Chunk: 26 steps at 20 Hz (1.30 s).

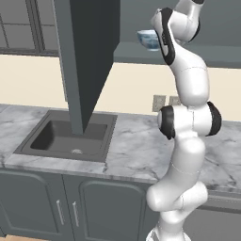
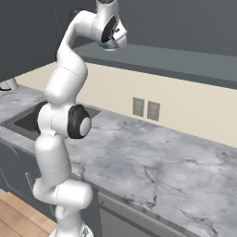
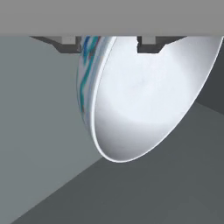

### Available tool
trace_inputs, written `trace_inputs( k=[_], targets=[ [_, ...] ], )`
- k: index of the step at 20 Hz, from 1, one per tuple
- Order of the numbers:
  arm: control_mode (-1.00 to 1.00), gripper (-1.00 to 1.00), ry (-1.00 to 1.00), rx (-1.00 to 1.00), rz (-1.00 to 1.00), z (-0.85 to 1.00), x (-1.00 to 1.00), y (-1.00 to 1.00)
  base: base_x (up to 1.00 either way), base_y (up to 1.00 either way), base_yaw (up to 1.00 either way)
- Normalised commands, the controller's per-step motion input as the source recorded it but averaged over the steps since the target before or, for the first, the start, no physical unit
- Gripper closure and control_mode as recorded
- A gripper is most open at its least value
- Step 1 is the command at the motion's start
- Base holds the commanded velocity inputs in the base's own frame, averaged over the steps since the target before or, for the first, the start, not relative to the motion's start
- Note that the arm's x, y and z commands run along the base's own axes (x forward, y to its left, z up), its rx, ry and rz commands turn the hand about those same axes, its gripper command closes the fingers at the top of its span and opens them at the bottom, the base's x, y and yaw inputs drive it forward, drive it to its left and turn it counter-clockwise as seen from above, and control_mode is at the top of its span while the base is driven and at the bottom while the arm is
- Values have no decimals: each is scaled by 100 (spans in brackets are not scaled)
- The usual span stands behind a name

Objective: Take the smaller bowl and place it next to the appetizer plate on the dining counter , and place the larger bowl next to the plate with cooked food.

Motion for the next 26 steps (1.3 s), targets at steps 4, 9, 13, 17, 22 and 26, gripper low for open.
trace_inputs(
  k=[4, 9, 13, 17, 22, 26],
  targets=[
    [-100, 100, -3, -6, 0, -31, -28, 0, 0, 0, 0],
    [-100, 100, -8, -22, 0, -41, -92, -4, 0, 0, 0],
    [-100, 100, -55, -40, 0, -64, -100, 0, 0, 0, 0],
    [-100, 100, -53, -32, 0, -92, -100, 0, 0, 0, 0],
    [-100, 100, -14, -1, 2, -7, -100, 0, 0, 0, 0],
    [-100, 100, -7, 0, 12, 46, -100, 0, 0, 0, 0]
  ],
)
